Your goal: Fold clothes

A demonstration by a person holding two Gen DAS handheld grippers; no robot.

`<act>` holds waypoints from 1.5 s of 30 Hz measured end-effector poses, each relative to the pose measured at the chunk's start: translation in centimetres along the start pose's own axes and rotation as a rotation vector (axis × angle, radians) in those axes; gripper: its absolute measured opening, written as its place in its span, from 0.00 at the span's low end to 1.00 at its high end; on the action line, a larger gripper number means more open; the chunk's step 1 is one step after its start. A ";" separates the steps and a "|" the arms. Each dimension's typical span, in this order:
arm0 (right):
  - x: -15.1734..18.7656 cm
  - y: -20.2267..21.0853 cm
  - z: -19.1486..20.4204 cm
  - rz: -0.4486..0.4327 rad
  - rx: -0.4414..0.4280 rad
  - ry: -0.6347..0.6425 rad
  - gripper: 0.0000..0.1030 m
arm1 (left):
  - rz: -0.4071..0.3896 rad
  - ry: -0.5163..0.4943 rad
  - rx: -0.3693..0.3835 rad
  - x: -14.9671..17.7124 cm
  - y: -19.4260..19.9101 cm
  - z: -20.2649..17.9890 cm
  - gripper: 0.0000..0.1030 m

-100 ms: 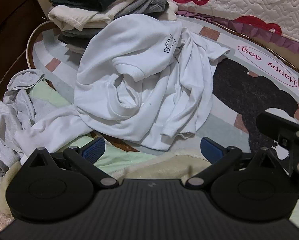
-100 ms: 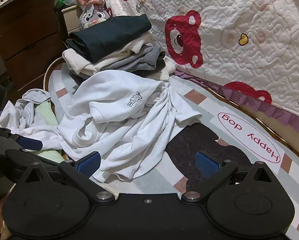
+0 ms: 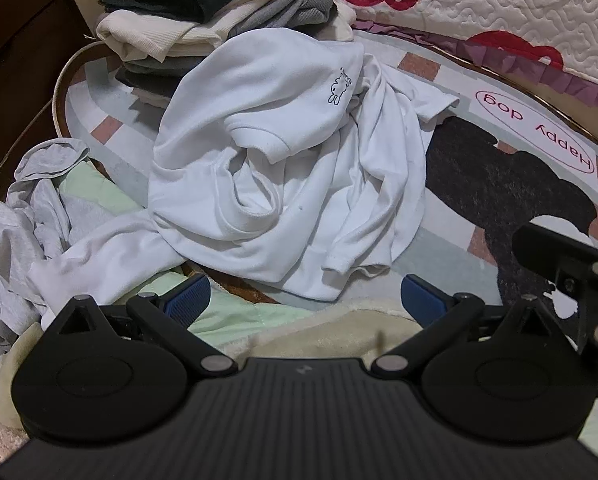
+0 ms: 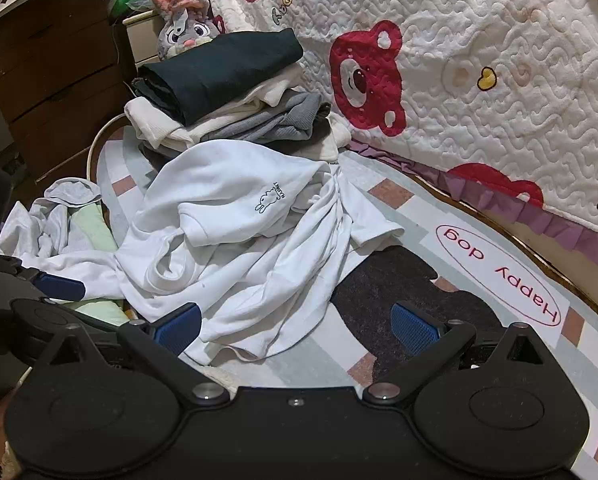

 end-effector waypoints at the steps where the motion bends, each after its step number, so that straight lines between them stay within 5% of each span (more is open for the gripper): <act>1: 0.0 0.0 0.1 0.000 0.000 0.000 0.99 | 0.000 -0.001 -0.002 0.0 0.0 0.0 1.00; 45: 0.3 -0.5 0.7 0.004 0.016 0.025 0.99 | -0.010 0.001 0.029 0.1 -0.6 0.8 1.00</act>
Point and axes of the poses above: each gripper's, at about its wrist camera, not at the fingertips, and y roughly against the way its jaws point, z to its left, x to its underside, the point moved 3 cm from there along -y, roughly the way its jaws point, and after that the axes turned 10 degrees about -z, right-handed, at the moved point
